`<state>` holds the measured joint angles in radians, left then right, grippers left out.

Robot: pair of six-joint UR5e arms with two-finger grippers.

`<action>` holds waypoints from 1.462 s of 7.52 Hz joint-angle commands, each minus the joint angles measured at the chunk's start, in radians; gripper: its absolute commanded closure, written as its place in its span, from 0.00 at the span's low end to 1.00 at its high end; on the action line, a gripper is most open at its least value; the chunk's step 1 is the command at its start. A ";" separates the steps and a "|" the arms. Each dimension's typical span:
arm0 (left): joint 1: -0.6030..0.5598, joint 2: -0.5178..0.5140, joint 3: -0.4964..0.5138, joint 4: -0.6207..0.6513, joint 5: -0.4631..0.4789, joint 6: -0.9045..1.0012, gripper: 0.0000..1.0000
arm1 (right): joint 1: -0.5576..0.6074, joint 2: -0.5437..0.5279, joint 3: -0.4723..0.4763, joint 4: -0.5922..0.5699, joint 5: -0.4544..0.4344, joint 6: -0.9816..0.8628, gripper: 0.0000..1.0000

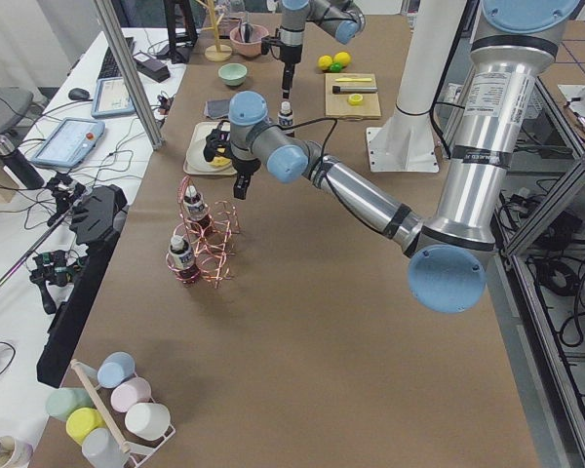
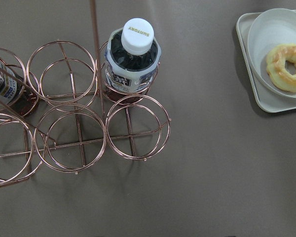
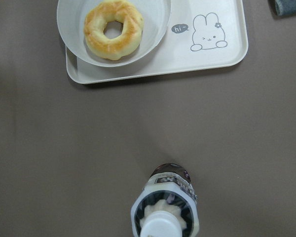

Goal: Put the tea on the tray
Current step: 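Grasp the tea bottle cap with the right gripper while the left arm withdraws, then carry the tea bottle with the right gripper onto the white tray beside the bowl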

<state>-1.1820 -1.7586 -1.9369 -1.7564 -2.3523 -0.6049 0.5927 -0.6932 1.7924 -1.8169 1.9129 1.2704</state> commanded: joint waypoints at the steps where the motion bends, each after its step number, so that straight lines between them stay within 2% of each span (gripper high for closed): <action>1: 0.001 0.001 0.001 0.000 0.002 0.001 0.14 | -0.027 0.023 -0.079 0.048 -0.038 0.001 0.19; 2: 0.001 0.001 0.004 0.000 0.002 0.001 0.14 | -0.030 0.020 -0.079 0.048 -0.043 0.001 0.34; 4: 0.001 0.001 0.004 0.000 0.004 -0.001 0.14 | -0.030 0.015 -0.079 0.047 -0.041 0.000 1.00; 6: -0.001 0.002 0.003 0.000 0.004 -0.001 0.14 | -0.022 0.024 -0.077 0.042 -0.041 -0.002 1.00; 8: -0.004 0.007 -0.004 0.000 0.004 -0.003 0.14 | 0.062 0.029 -0.087 0.039 -0.031 -0.078 1.00; 9: -0.004 0.005 -0.004 0.000 0.004 -0.009 0.14 | 0.126 0.034 -0.129 0.048 -0.023 -0.126 1.00; 10: -0.004 0.004 -0.004 0.000 0.002 -0.010 0.14 | 0.206 0.081 -0.231 0.051 -0.009 -0.191 1.00; 11: -0.004 0.004 -0.005 0.000 0.004 -0.012 0.14 | 0.284 0.146 -0.389 0.101 0.042 -0.260 1.00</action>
<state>-1.1854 -1.7540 -1.9401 -1.7564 -2.3492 -0.6132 0.7487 -0.6327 1.6103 -1.7668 1.8974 1.1196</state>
